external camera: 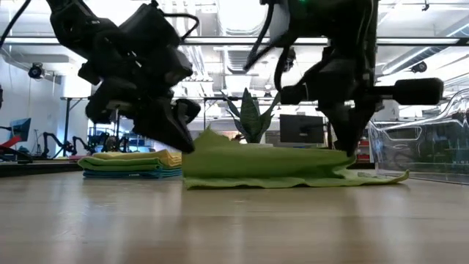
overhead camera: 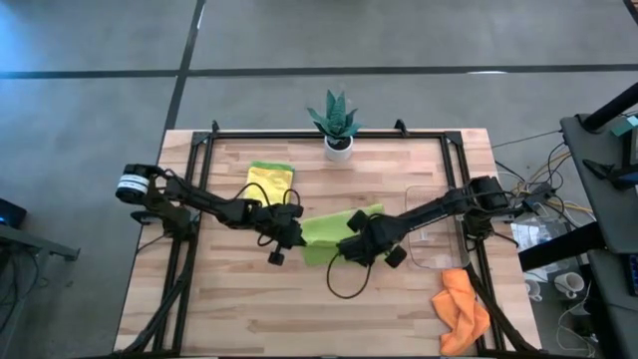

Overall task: Fold microfiber towels
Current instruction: Fold the light green towel on the table

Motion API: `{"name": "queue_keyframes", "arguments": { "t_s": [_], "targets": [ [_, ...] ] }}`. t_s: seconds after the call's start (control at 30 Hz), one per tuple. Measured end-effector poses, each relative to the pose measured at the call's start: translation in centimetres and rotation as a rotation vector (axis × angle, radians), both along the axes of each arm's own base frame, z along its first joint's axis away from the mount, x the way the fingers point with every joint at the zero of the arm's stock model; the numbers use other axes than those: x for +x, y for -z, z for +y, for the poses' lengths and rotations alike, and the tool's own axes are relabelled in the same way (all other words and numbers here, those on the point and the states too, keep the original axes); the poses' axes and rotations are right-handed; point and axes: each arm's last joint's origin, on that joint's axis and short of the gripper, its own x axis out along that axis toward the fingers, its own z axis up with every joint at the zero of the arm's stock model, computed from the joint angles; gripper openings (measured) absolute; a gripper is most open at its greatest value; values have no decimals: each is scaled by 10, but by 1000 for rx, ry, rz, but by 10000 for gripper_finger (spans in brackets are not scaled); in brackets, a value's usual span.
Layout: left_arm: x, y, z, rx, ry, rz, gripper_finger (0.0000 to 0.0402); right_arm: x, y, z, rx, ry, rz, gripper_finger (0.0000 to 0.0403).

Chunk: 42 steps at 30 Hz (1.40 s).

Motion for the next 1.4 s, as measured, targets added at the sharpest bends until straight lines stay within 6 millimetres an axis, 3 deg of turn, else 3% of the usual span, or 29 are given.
{"name": "queue_keyframes", "arguments": {
  "t_s": [0.3,0.83,1.13,1.23,1.4],
  "targets": [
    [6,-4,-15,-20,35,-17,0,0,-6,0,16,36,-6,9],
    [6,17,-23,-31,40,83,9,8,-2,8,176,221,-86,15],
    [-8,-9,-22,-44,35,76,91,5,-19,8,207,340,-104,109],
    [-3,-17,-25,-102,6,-1,106,-1,-12,6,169,403,-100,141],
    [9,-10,-34,-97,-27,-93,111,-10,-2,0,77,418,-93,175]
  ]
}}
